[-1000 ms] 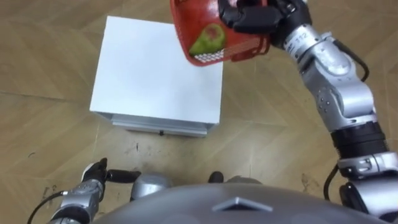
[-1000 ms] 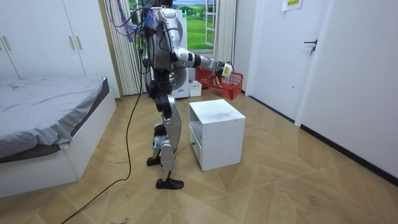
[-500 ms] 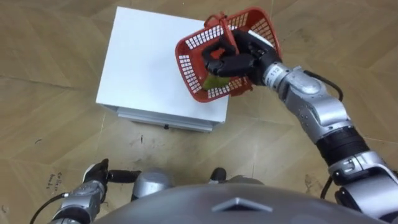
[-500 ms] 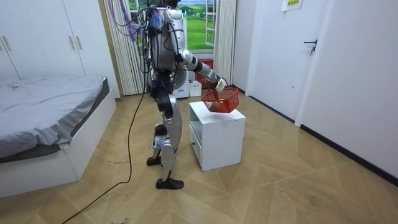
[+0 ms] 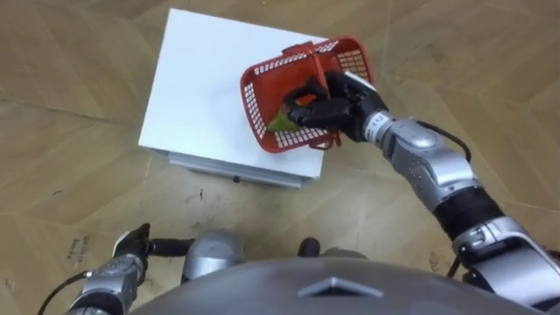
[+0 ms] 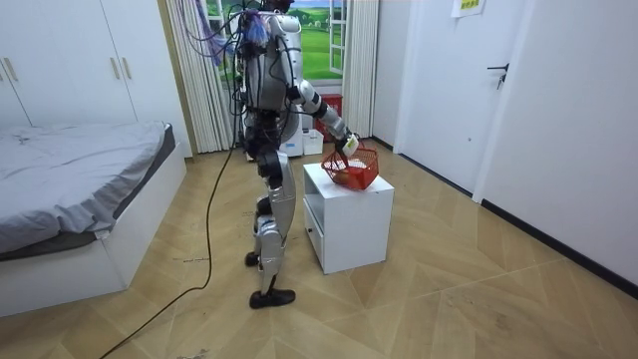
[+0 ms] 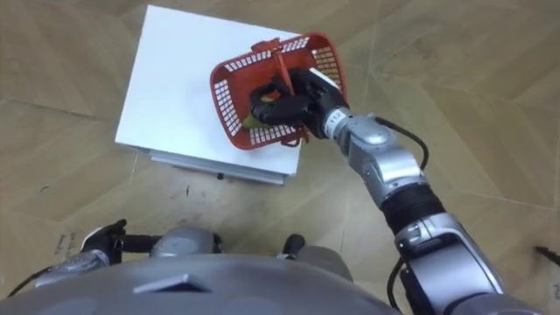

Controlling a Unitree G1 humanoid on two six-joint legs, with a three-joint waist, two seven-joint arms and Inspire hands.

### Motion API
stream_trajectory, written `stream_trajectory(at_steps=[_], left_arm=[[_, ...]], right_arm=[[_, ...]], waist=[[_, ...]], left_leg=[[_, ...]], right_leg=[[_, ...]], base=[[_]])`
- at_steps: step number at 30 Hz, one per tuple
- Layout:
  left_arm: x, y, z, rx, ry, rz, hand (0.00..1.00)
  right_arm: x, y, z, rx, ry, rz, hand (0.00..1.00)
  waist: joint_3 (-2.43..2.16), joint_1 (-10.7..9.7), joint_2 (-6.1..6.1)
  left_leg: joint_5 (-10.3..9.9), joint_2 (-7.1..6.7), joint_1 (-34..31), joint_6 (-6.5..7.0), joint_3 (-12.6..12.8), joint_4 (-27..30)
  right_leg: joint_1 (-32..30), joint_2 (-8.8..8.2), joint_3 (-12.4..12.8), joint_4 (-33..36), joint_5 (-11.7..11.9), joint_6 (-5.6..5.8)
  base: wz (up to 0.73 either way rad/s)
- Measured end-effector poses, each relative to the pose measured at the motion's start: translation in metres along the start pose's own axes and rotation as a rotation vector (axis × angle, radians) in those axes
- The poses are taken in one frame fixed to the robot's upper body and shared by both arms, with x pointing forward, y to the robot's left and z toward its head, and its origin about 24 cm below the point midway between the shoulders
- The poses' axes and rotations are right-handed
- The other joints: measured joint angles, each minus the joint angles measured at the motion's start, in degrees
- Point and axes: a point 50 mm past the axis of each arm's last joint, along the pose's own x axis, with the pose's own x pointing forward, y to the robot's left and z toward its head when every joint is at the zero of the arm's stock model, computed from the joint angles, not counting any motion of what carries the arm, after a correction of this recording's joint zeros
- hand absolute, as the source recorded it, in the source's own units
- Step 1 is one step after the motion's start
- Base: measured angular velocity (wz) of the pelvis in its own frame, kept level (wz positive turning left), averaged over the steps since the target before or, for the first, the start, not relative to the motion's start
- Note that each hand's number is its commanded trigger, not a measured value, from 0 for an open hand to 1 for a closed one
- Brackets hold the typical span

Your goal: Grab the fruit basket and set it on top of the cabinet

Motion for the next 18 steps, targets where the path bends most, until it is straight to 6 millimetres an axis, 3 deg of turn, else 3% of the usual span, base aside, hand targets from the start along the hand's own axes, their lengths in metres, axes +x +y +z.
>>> stream_trajectory(at_steps=[1,2,4,6,18], left_arm=[[0.000,0.000,-0.009,0.007,0.047,0.003,0.00],[-0.001,0.000,-0.014,0.018,0.069,0.003,0.00],[-0.003,-0.001,-0.028,0.069,0.123,-0.008,0.00],[-0.002,-0.004,-0.028,0.080,0.129,-0.019,0.00],[-0.001,-0.016,-0.023,0.128,0.122,-0.044,0.00]], right_arm=[[0.000,0.000,0.001,0.001,-0.003,0.002,0.21],[0.001,0.000,0.002,0.001,-0.005,0.006,0.00],[0.003,0.004,0.005,0.000,-0.018,0.025,0.00],[0.003,0.003,0.006,-0.001,-0.020,0.022,0.00],[0.005,0.006,0.003,0.014,-0.014,0.028,0.00]], waist=[[0.32,0.8,0.22],[0.63,0.9,0.67],[0.72,0.9,0.81],[1.32,0.4,1.68],[1.18,0.7,1.07]], left_leg=[[0.0,-0.19,0.3,0.02,-1.3,0.2],[0.0,-0.19,0.6,0.02,-2.2,0.2],[-0.1,-0.40,0.7,-0.01,-3.5,0.2],[-0.1,-0.65,0.6,-0.01,-2.9,0.0],[-0.1,-0.37,-0.1,0.04,-2.3,0.1]], right_leg=[[-0.2,-0.01,-2.4,-0.2,0.2,0.11],[-0.1,0.07,-3.4,-0.4,0.4,0.00],[0.9,0.57,-4.7,-2.3,1.7,-0.28],[0.9,0.70,-5.2,-2.0,1.7,-0.23],[-0.2,0.86,-5.4,-0.8,1.6,-0.23]], base=[[-0.19],[-0.16],[-0.12],[0.05],[0.00]])
